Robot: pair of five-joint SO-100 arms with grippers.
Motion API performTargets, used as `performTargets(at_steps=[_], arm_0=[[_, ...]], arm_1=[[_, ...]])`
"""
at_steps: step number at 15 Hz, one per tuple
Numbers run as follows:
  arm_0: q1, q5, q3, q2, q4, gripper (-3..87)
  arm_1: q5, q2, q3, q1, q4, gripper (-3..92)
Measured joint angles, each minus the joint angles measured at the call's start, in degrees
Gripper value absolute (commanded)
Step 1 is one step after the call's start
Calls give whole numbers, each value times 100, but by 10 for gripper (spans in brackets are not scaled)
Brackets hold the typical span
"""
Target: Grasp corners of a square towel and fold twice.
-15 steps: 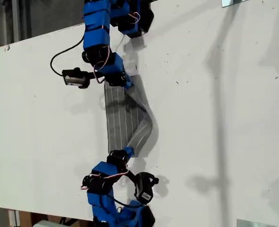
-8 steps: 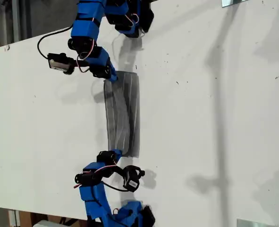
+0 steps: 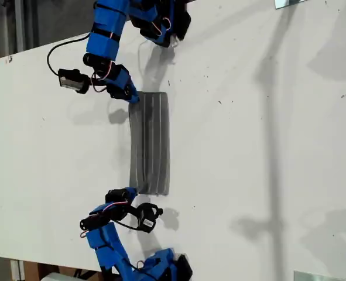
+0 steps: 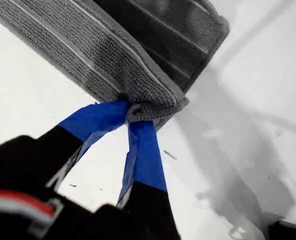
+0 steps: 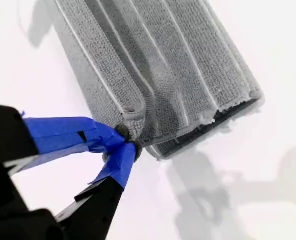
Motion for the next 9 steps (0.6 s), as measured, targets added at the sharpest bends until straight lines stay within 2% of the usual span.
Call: performTargets(at_steps=[6,9], arm_0=[[-598,483,-466,-1327,-211,-3],[-369,334,-747,-1046,211,-3]], arm_1=[[-466,-940,-510,501,-53,-1],[-457,-782,-510,246,123,-1]])
